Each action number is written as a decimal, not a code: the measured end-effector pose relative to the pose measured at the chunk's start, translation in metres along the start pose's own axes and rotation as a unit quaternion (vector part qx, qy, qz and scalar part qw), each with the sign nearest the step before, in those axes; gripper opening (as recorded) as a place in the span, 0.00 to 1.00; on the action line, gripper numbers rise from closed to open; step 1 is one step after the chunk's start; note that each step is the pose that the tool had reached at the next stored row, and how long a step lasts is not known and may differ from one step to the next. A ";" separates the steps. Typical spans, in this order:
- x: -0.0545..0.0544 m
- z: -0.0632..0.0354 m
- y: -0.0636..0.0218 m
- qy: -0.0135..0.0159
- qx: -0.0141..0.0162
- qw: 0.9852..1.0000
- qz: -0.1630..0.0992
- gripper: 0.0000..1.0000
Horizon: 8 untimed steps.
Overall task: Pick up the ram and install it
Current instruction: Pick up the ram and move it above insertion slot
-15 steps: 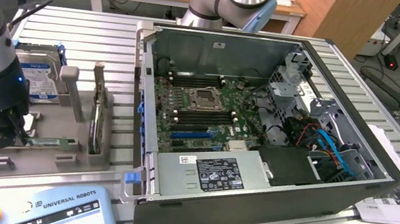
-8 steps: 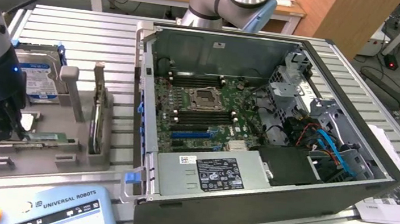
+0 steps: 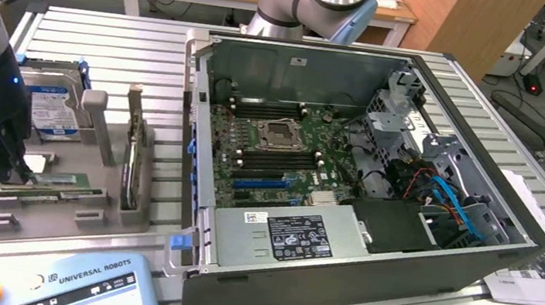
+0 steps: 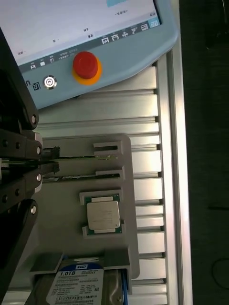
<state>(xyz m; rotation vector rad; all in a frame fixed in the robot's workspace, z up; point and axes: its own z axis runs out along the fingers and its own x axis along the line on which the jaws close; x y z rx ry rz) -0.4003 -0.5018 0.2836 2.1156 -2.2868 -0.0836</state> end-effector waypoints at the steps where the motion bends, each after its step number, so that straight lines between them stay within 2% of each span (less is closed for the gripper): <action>1: 0.000 -0.0023 0.0001 0.000 0.000 1.000 0.000 0.13; 8: 0.000 -0.0185 0.0011 0.000 0.000 1.000 0.000 0.13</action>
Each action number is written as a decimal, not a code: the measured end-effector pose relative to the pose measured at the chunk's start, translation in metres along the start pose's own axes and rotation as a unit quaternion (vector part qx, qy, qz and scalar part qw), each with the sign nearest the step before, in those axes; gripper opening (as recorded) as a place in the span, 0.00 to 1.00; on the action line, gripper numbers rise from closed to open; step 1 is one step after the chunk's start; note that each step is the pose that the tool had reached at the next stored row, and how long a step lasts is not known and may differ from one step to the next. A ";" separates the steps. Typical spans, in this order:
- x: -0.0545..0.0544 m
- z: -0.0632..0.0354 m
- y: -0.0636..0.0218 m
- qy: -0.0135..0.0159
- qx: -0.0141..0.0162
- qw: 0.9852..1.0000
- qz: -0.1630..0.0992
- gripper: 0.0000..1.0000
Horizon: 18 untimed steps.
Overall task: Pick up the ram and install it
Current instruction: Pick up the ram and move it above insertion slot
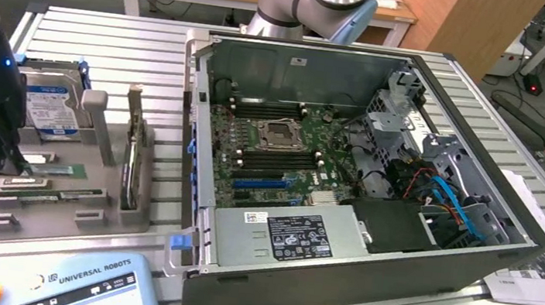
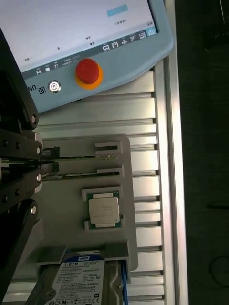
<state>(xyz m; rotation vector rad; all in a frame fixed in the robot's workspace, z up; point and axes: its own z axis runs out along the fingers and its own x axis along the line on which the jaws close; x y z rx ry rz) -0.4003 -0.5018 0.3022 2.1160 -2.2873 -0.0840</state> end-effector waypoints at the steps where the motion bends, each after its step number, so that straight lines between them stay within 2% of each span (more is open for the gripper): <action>1: 0.000 -0.0024 0.0001 0.000 0.000 1.000 0.000 0.13; 18: -0.001 -0.0417 0.0023 0.000 0.000 1.000 0.000 0.13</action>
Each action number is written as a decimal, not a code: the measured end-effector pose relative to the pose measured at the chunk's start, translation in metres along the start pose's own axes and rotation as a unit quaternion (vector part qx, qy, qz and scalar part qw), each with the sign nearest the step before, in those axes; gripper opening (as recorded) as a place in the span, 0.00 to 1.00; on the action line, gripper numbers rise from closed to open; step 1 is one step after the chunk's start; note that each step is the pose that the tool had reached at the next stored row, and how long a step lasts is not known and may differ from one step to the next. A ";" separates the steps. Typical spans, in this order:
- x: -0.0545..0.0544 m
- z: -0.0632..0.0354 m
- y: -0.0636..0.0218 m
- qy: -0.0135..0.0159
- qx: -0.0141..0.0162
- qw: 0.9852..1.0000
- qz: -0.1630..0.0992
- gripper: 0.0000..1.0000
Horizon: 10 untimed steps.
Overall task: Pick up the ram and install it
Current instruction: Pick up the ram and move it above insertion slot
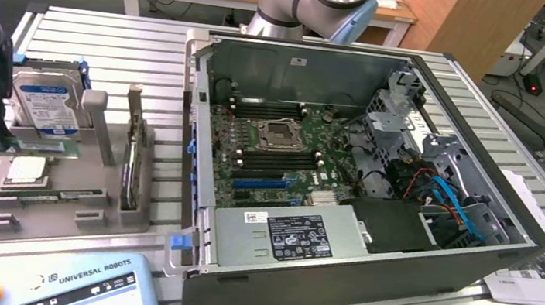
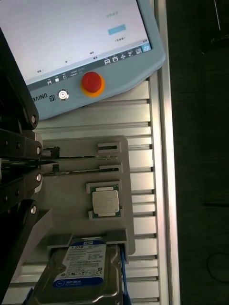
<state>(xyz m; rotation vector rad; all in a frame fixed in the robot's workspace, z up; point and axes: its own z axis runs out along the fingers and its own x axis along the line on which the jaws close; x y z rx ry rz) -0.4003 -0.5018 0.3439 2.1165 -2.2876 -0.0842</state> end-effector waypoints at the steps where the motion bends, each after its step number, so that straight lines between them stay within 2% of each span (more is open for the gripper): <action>1: 0.000 -0.0017 0.0001 0.000 0.000 1.000 0.000 0.13; 6: 0.000 -0.0088 0.0005 0.000 0.001 1.000 0.000 0.13; 10: 0.000 -0.0101 0.0006 -0.001 0.002 1.000 0.000 0.13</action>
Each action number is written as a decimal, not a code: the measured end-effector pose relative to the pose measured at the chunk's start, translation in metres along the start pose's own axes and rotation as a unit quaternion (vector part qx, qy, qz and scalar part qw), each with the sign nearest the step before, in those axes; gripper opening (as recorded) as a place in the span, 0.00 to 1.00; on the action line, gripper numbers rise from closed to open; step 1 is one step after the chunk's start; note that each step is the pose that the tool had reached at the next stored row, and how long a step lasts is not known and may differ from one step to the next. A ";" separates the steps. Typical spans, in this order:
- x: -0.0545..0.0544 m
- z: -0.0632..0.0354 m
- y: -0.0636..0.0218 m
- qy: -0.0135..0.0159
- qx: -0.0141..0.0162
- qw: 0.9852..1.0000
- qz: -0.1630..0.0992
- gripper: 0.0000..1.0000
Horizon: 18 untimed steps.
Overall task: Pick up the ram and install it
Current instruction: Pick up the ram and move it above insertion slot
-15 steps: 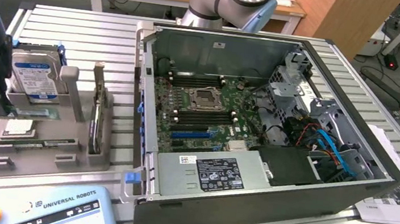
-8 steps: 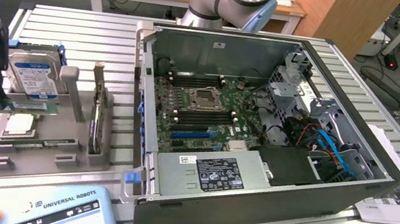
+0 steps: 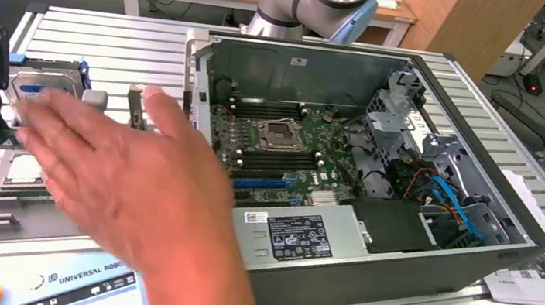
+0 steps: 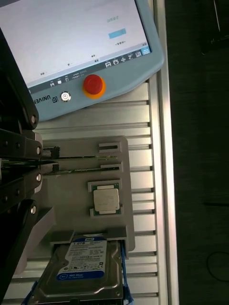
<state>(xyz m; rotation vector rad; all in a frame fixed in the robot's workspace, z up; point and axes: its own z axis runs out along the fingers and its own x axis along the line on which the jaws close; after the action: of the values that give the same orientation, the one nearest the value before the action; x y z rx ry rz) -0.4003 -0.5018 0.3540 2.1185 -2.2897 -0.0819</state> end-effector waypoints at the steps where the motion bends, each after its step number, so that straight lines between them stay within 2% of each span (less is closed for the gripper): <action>1: 0.000 0.0000 0.0000 0.000 0.000 1.000 0.000 0.13; 14: 0.000 -0.0002 0.0001 0.000 0.000 1.000 0.000 0.13; 18: 0.000 -0.0031 0.0003 0.000 0.000 1.000 0.000 0.13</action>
<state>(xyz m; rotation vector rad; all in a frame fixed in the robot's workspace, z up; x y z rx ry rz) -0.4004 -0.5018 0.3571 2.1187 -2.2901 -0.0831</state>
